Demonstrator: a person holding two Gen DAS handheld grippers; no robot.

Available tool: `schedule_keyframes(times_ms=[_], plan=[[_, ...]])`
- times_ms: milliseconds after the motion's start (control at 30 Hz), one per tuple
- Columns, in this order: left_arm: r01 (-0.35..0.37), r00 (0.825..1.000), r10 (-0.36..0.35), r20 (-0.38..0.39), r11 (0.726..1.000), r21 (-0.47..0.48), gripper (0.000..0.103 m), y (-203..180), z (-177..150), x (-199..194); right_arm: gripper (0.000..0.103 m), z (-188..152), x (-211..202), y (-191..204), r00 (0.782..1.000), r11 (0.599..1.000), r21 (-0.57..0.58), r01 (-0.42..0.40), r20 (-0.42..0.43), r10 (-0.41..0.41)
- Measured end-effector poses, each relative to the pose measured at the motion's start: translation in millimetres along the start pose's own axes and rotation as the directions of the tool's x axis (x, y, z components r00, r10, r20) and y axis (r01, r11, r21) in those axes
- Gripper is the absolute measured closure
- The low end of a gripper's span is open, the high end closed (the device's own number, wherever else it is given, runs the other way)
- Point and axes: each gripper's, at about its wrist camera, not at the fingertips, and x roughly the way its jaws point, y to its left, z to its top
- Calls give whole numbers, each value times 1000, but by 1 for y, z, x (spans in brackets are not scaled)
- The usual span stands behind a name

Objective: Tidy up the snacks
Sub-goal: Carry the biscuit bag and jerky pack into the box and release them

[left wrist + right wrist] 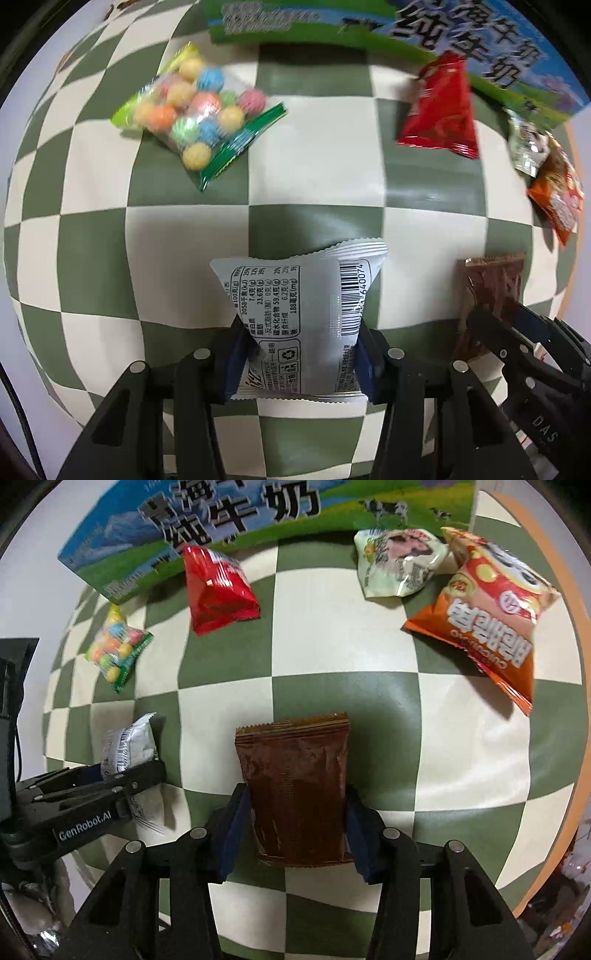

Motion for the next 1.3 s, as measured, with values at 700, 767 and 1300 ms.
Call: schedule_keyframes(times_ms=[700,767,1300], plan=[[185,932,-175,317,983,-2,56,45,135,-213,59,149,-177,44,912,963,-54,-266,311,269],[170,943,-157,293,985,-16,56,49,164,-204,59,175,-172,47,919,968,-60,-244,304,251],[226,956,-211,206,973,-54,56,64,200,-165,56,176,-143,27,935,961,-21,-276,228,273]])
